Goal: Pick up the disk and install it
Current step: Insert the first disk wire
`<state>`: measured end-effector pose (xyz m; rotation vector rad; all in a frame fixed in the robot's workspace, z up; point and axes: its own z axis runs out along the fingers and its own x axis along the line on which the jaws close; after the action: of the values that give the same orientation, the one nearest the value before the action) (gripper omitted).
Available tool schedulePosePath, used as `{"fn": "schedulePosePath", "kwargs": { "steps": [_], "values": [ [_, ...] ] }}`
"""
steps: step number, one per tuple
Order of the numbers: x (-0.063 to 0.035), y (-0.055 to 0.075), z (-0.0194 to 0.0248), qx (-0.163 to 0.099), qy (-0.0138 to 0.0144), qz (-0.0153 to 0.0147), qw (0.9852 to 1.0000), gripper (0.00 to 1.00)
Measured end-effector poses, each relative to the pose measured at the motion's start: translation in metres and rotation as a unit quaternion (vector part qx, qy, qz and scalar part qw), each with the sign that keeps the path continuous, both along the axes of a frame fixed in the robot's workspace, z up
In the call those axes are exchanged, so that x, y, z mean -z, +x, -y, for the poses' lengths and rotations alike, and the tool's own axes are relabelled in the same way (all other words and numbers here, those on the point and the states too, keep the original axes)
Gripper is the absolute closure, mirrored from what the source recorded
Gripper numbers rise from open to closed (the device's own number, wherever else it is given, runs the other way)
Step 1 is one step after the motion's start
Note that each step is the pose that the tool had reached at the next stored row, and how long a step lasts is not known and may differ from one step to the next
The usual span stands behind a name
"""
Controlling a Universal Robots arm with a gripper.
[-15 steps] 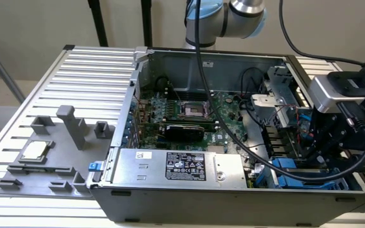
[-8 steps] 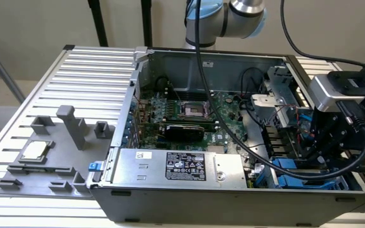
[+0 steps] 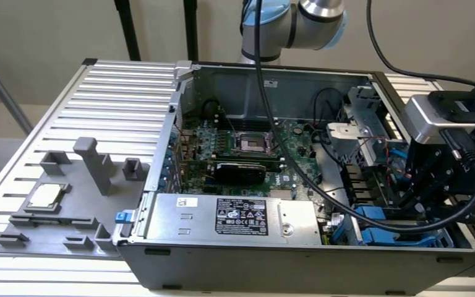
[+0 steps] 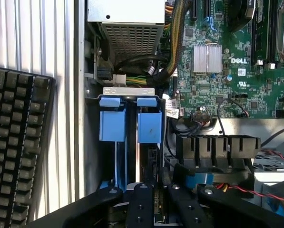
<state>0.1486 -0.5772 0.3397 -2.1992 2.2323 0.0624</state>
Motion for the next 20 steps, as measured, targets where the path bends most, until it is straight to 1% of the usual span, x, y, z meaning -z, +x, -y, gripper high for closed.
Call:
{"fn": "schedulePosePath", "kwargs": {
  "steps": [2,6,14,17,20],
  "values": [
    [-0.0030,0.0000,-0.0001,0.000,-0.0001,-0.0001,1.0000,0.83],
    [-0.0031,-0.0001,-0.0001,0.002,-0.0001,-0.0001,1.0000,0.83],
    [0.0013,-0.0016,-0.0001,0.010,-0.0050,-0.0001,0.9999,0.83],
    [0.0019,-0.0018,-0.0003,0.011,-0.0056,-0.0001,0.9999,0.83],
    [0.0019,-0.0019,-0.0020,0.012,-0.0058,-0.0001,0.9999,0.83]
  ]
}}
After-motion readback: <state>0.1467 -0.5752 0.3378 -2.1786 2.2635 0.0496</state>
